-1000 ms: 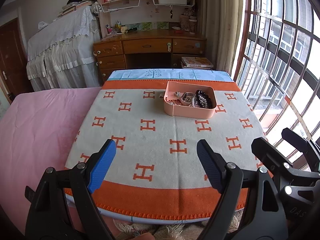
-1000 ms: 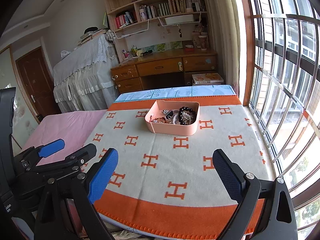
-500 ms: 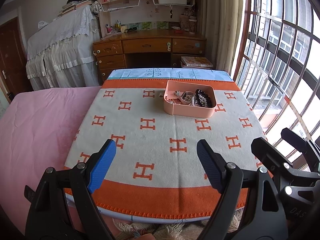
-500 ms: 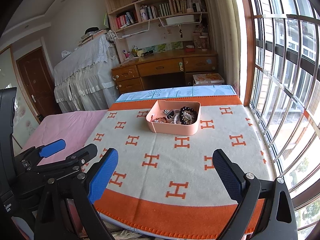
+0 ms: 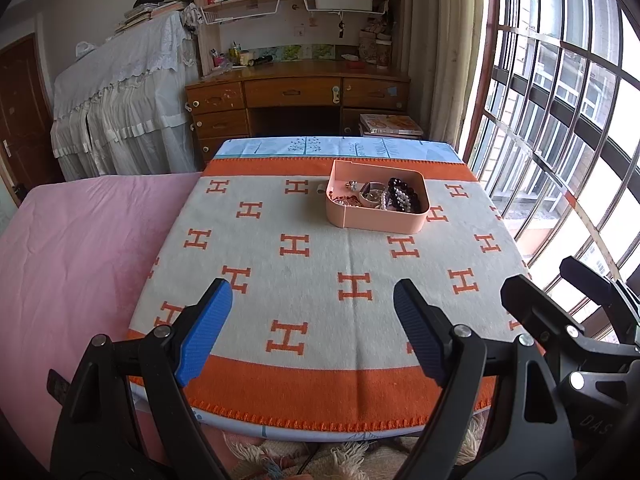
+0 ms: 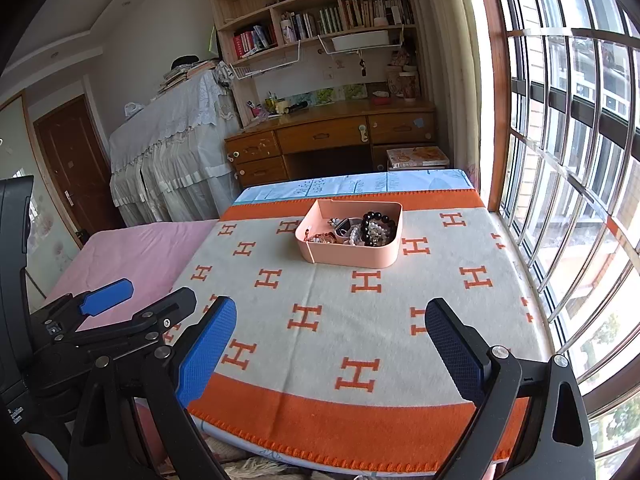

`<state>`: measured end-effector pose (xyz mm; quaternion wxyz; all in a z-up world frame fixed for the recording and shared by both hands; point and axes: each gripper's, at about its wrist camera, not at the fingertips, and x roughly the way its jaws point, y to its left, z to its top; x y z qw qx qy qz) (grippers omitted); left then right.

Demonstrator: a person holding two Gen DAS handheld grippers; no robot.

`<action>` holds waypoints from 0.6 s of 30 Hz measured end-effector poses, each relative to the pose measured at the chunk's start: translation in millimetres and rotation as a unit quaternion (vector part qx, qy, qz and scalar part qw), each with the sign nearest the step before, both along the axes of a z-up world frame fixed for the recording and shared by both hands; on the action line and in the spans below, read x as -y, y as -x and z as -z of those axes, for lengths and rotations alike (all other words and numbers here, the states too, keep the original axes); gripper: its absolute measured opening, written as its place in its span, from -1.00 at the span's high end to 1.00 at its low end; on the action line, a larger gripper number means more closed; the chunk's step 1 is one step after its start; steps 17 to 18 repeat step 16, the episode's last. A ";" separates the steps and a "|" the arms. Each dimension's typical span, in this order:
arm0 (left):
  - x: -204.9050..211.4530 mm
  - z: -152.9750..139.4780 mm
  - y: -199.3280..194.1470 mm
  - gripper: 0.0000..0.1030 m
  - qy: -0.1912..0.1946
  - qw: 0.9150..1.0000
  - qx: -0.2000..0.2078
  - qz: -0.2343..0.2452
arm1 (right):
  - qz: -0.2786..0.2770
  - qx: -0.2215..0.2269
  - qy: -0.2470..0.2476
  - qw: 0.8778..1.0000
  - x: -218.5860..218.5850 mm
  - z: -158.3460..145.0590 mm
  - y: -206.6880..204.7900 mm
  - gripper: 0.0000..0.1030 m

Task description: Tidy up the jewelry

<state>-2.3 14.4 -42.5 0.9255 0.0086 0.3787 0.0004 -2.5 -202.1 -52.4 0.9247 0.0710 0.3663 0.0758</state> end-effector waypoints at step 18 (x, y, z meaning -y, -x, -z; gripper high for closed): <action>1.8 1.5 10.6 -0.58 0.007 1.000 -0.001 0.000 | 0.000 -0.002 0.000 1.000 -0.1 2.9 0.8 -0.88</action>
